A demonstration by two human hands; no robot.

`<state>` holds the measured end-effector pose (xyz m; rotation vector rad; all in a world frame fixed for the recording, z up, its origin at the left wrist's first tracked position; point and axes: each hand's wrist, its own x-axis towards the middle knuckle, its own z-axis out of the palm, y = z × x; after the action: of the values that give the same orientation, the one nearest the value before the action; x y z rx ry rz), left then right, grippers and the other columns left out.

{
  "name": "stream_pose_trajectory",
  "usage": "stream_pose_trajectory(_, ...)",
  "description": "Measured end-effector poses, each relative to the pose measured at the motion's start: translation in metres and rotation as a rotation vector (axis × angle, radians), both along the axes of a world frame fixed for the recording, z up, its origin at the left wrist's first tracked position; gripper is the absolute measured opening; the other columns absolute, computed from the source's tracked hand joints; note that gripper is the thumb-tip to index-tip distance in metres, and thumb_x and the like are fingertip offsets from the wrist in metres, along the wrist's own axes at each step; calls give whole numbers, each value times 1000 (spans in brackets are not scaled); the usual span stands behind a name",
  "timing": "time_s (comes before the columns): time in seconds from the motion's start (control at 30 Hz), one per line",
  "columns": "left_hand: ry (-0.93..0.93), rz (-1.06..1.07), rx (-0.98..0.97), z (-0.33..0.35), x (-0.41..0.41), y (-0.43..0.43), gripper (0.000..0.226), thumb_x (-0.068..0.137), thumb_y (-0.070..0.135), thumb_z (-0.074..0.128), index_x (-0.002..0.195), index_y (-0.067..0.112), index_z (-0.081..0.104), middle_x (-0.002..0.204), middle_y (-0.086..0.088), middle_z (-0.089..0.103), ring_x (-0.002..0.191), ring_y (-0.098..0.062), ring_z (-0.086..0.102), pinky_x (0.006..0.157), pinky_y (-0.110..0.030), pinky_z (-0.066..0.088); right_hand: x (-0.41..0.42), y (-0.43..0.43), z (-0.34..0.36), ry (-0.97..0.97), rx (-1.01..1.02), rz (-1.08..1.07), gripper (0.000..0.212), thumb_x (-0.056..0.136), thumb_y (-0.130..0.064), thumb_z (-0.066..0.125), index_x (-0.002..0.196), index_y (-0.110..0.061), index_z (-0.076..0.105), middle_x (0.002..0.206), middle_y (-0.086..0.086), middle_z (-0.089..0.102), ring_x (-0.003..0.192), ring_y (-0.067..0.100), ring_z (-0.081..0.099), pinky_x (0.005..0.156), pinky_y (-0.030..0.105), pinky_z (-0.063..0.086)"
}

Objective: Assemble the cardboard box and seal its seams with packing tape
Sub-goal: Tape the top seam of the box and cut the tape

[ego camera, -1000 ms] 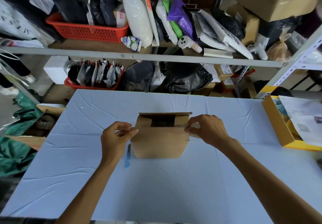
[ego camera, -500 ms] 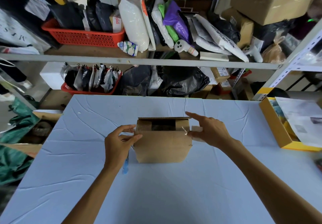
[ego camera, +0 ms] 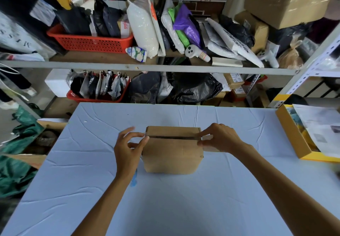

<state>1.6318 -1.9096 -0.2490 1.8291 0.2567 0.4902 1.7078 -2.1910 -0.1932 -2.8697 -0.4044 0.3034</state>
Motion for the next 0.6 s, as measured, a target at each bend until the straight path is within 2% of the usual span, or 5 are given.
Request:
stream_pose_trajectory(0.1,73,-10,-51,-5,4,3,13,75,33,78,82,38,70,115,9,64,68,-15,67,62,-34,61,4,1,2,11,-21,-8,38,77,-57,67,112,-41,69,112,-8,67,84,13,52,55,22,32)
stream_pose_trajectory(0.27,47,-63,-27,-3,15,8,12,76,33,77,84,30,70,93,15,70,87,-3,65,70,-10,52,6,2,4,22,-27,26,32,78,-55,68,107,-44,70,108,-10,67,78,10,48,50,21,28)
stream_pose_trajectory(0.37,97,-165,-40,-4,23,8,6,81,26,73,83,22,69,94,15,72,99,-1,63,83,-10,47,7,2,5,34,-35,10,34,77,-55,69,108,-42,71,108,-10,67,78,10,48,51,21,28)
stream_pose_trajectory(0.5,78,-143,34,-11,23,6,12,84,29,70,78,20,65,79,6,69,79,-4,61,66,-11,48,7,2,4,60,-15,19,33,77,-55,69,106,-41,72,108,-9,67,80,10,47,53,21,29)
stream_pose_trajectory(0.6,45,-120,68,-13,23,5,13,83,27,71,75,19,64,76,7,69,79,-3,62,65,-8,47,7,0,4,73,-5,25,33,77,-54,70,108,-42,71,113,-9,66,83,9,46,54,19,28)
